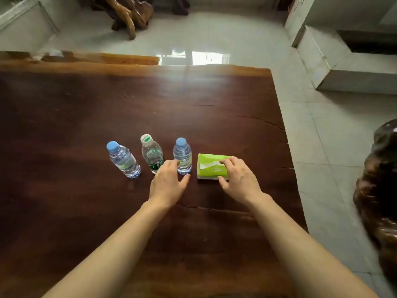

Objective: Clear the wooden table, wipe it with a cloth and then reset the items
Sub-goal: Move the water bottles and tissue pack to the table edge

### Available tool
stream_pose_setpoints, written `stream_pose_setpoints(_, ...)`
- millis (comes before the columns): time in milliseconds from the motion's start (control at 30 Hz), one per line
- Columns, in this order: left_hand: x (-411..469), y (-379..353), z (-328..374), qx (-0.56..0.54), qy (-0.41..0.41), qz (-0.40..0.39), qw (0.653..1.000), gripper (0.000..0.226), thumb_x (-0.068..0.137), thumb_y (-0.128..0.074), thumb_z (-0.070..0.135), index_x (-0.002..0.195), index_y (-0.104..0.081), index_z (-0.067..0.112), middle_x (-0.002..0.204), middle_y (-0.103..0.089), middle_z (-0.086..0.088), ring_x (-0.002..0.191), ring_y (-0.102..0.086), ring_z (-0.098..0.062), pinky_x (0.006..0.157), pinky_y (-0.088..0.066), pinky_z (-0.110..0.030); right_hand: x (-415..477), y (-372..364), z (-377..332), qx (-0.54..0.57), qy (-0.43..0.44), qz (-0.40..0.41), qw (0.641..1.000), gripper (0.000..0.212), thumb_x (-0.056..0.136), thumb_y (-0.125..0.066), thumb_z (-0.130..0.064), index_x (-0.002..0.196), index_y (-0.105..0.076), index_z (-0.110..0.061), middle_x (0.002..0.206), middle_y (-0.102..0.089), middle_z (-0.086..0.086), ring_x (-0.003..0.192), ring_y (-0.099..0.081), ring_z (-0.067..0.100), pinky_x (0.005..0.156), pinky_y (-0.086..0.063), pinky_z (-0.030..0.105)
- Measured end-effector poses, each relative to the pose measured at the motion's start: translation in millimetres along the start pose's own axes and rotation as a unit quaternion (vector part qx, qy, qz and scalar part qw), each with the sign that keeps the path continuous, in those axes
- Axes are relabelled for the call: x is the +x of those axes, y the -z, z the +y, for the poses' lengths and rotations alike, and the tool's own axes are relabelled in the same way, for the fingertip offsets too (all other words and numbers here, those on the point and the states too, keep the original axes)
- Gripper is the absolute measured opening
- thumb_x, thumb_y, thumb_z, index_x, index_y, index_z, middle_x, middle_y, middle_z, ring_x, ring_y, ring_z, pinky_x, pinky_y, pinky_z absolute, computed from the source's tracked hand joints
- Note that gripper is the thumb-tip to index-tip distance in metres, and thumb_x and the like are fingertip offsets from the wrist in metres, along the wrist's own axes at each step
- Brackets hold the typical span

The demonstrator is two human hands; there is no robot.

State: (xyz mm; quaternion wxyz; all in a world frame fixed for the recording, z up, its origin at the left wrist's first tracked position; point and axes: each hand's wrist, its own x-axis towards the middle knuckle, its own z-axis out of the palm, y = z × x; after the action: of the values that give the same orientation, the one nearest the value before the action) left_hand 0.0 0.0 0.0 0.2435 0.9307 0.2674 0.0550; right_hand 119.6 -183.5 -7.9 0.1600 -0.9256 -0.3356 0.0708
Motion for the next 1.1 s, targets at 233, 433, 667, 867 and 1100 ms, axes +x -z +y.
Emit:
stream_pose_setpoints(233, 44.7, -43.3, 0.0, -0.102, 0.096, 0.041, 0.989, 0.101, 0.073, -0.083, 0.042, 0.150, -0.027, 0.007, 0.149, -0.042, -0.012, 0.140, -0.036, -0.029, 0.112, -0.034, -0.042, 56.9, -40.1, 34.3, -0.039, 0.050, -0.096, 0.993, 0.094, 0.081, -0.074, -0.045, 0.156, -0.028, -0.013, 0.161, -0.030, 0.013, 0.150, -0.025, 0.029, 0.125, -0.020, 0.038)
stream_pose_setpoints(433, 65.5, -65.8, -10.4, -0.172, 0.100, 0.094, 0.976, 0.098, 0.070, -0.087, 0.034, 0.148, -0.033, 0.010, 0.144, -0.049, -0.009, 0.135, -0.045, -0.026, 0.108, -0.040, -0.045, 89.4, -74.0, 53.3, -0.072, 0.081, -0.156, 0.982, 0.110, 0.075, -0.077, -0.053, 0.160, -0.016, -0.018, 0.165, -0.022, 0.009, 0.154, -0.016, 0.028, 0.126, -0.012, 0.043)
stream_pose_setpoints(667, 76.3, -79.7, -28.1, -0.188, 0.106, 0.134, 0.967, 0.065, 0.070, -0.087, 0.031, 0.122, -0.054, 0.012, 0.111, -0.067, -0.004, 0.100, -0.064, -0.025, 0.077, -0.038, -0.021, 97.2, -94.2, 66.9, -0.084, 0.103, -0.162, 0.978, 0.097, 0.075, -0.075, -0.047, 0.155, -0.028, -0.019, 0.147, -0.045, 0.004, 0.134, -0.044, 0.029, 0.121, -0.023, 0.044)
stream_pose_setpoints(867, 74.1, -71.0, -26.9, -0.156, 0.092, 0.143, 0.973, 0.054, 0.066, -0.088, 0.038, 0.106, -0.058, 0.019, 0.087, -0.064, 0.009, 0.076, -0.059, -0.015, 0.067, -0.037, -0.023, 84.6, -86.2, 64.3, -0.049, 0.059, -0.106, 0.991, 0.073, 0.071, -0.071, -0.045, 0.136, -0.049, -0.019, 0.121, -0.058, 0.004, 0.105, -0.054, 0.030, 0.090, -0.046, 0.041)
stream_pose_setpoints(1100, 68.4, -61.2, 7.5, -0.156, 0.029, 0.120, 0.980, 0.057, 0.065, -0.089, 0.037, 0.109, -0.059, 0.016, 0.086, -0.064, 0.007, 0.074, -0.054, -0.013, 0.066, -0.035, -0.021, 33.3, -63.8, 76.0, -0.004, -0.051, -0.034, 0.998, 0.071, 0.069, -0.071, -0.049, 0.130, -0.052, -0.018, 0.116, -0.058, 0.004, 0.101, -0.054, 0.030, 0.086, -0.049, 0.043)
